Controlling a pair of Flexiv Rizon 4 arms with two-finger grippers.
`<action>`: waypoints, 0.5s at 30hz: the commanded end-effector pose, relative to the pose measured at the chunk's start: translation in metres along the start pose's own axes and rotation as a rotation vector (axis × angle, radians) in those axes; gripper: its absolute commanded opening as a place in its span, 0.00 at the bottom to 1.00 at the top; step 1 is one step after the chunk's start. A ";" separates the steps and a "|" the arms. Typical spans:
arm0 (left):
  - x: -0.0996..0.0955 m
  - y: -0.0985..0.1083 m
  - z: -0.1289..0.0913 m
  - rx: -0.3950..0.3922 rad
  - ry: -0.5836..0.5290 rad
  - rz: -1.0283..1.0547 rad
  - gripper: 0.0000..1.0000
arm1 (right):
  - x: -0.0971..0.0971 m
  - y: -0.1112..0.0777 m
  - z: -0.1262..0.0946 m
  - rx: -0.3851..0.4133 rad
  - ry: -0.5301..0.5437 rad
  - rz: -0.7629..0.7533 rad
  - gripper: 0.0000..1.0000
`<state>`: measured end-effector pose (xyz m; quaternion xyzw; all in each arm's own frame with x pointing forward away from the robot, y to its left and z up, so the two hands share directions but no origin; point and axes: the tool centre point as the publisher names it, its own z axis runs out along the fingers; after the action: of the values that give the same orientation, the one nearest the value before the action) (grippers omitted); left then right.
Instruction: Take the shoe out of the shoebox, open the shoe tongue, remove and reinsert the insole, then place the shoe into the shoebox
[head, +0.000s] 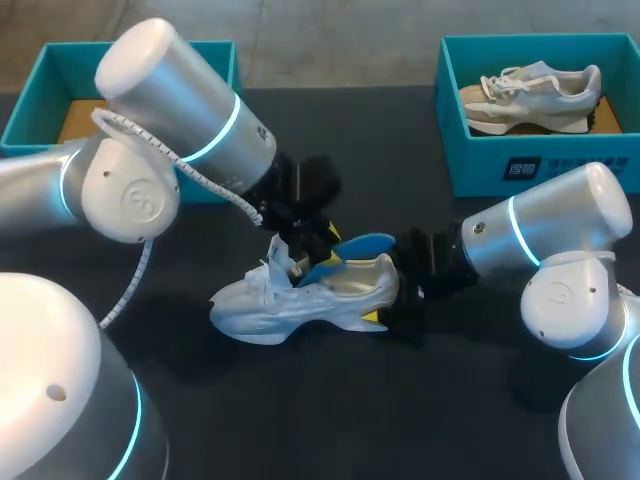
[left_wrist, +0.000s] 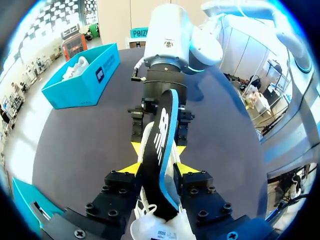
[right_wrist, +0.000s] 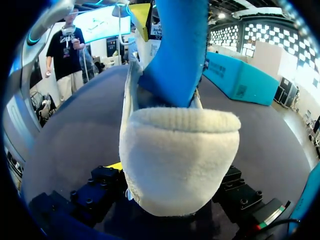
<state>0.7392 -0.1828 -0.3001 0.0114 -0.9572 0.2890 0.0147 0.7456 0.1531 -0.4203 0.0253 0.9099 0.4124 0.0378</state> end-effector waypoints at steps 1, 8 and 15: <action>0.001 0.008 0.000 0.041 0.002 0.004 0.40 | 0.000 -0.002 0.006 0.005 -0.003 0.000 0.00; -0.005 0.008 0.006 0.065 0.021 -0.010 0.36 | 0.000 -0.002 0.006 0.005 -0.003 0.000 0.00; -0.006 0.003 0.011 0.061 0.035 -0.001 0.29 | 0.000 -0.002 0.006 0.005 -0.003 0.000 0.00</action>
<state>0.7415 -0.1806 -0.3085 0.0093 -0.9471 0.3196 0.0285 0.7456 0.1531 -0.4203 0.0253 0.9099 0.4124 0.0378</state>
